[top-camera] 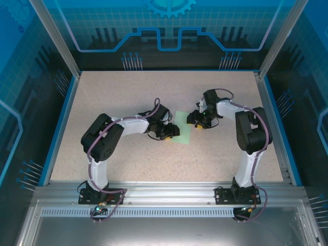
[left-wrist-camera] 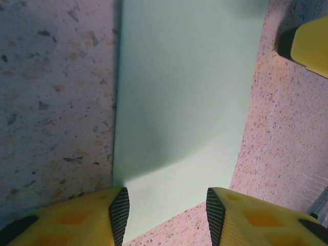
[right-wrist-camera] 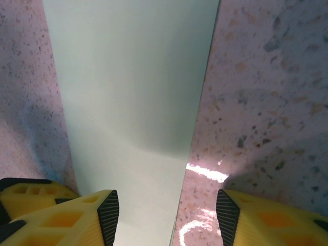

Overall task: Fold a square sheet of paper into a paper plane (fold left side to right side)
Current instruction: Hold the square sheet of paper at the center of the table, then fold the triangle a second time at the center of the table.

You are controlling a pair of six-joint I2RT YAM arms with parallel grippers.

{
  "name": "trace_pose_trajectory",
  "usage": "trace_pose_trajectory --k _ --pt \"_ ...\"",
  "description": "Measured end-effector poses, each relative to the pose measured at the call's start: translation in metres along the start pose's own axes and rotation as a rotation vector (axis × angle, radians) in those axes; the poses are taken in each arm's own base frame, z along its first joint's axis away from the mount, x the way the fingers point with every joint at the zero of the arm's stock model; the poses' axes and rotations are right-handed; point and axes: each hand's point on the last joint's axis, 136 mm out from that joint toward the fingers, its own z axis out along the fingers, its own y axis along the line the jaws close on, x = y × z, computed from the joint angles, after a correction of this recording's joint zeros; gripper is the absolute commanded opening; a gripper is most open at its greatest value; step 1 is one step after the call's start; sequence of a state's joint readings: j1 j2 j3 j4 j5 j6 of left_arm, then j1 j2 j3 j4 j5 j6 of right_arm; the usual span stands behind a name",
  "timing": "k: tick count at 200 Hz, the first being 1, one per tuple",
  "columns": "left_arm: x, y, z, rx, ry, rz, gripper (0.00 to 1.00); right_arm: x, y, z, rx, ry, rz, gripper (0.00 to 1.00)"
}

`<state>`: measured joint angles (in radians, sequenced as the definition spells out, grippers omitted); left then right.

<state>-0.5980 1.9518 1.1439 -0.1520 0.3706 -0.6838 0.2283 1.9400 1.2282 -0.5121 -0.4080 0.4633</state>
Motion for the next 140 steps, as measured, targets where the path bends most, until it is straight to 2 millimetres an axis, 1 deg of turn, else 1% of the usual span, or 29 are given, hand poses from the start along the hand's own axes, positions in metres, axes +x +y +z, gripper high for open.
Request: trace_pose_trajectory --k 36,71,99,140 --pt "0.0 0.0 0.0 -0.001 0.0 -0.004 0.48 0.006 0.003 -0.002 -0.024 0.005 0.019 0.56" --pt "0.0 0.0 0.0 -0.005 -0.004 -0.017 0.48 0.012 0.003 0.001 -0.033 0.015 0.043 0.56" --pt "0.0 0.001 0.0 -0.007 -0.006 -0.019 0.45 0.026 0.003 0.001 -0.039 0.031 0.066 0.56" --pt "0.0 0.001 0.001 -0.013 -0.009 -0.018 0.44 0.041 0.011 -0.001 -0.055 0.039 0.075 0.55"
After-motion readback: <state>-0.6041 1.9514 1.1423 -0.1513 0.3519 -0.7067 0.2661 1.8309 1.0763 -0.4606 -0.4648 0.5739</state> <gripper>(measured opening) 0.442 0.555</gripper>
